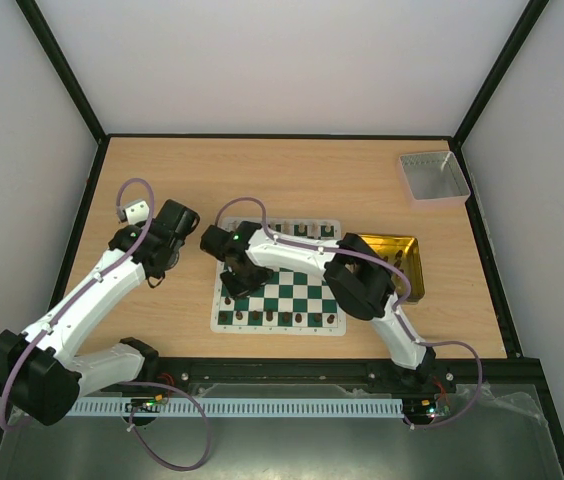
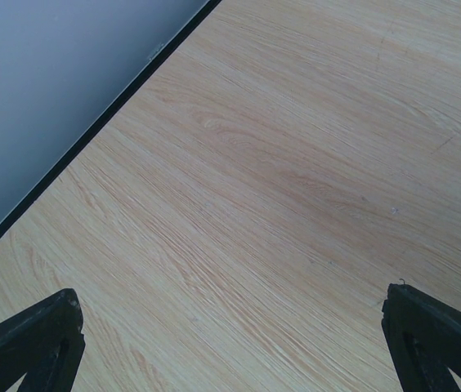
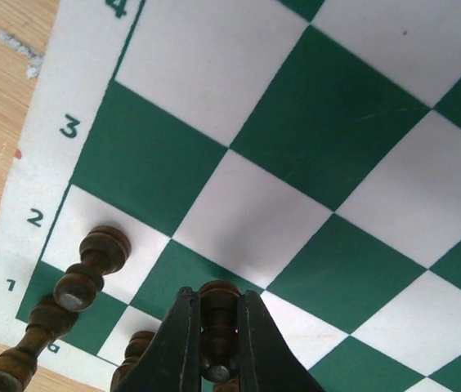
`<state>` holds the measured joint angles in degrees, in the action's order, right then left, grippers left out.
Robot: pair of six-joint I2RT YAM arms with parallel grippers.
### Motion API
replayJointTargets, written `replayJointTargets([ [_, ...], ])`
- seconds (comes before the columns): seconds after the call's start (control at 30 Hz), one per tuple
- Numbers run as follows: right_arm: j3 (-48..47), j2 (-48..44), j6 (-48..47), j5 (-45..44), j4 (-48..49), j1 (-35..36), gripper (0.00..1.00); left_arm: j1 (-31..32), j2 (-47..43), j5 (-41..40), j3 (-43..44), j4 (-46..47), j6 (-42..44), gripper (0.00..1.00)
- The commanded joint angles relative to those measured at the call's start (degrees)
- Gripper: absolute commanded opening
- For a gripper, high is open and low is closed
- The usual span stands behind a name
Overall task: Set up the chess pieces on the board
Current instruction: Place the chess piece on the chessboard.
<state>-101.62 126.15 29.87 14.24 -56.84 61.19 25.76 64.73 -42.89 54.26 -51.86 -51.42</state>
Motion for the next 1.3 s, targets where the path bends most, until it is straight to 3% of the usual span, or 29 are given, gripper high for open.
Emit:
replayJointTargets([
  [0.0,-0.60,0.17,-0.77,0.53,-1.54,1.26,0.03,0.26,-0.73,-0.39,0.38,-0.17,0.38,0.99],
  [1.07,0.14,1.75,0.28,2.29,-2.05,1.74,0.07,0.61,-1.36,-0.57,0.32,-0.25,0.42,0.99],
  [1.27,0.42,1.66,0.28,2.26,-2.12,1.77,0.14,0.70,-1.19,-0.49,0.22,-0.10,0.44,0.99],
])
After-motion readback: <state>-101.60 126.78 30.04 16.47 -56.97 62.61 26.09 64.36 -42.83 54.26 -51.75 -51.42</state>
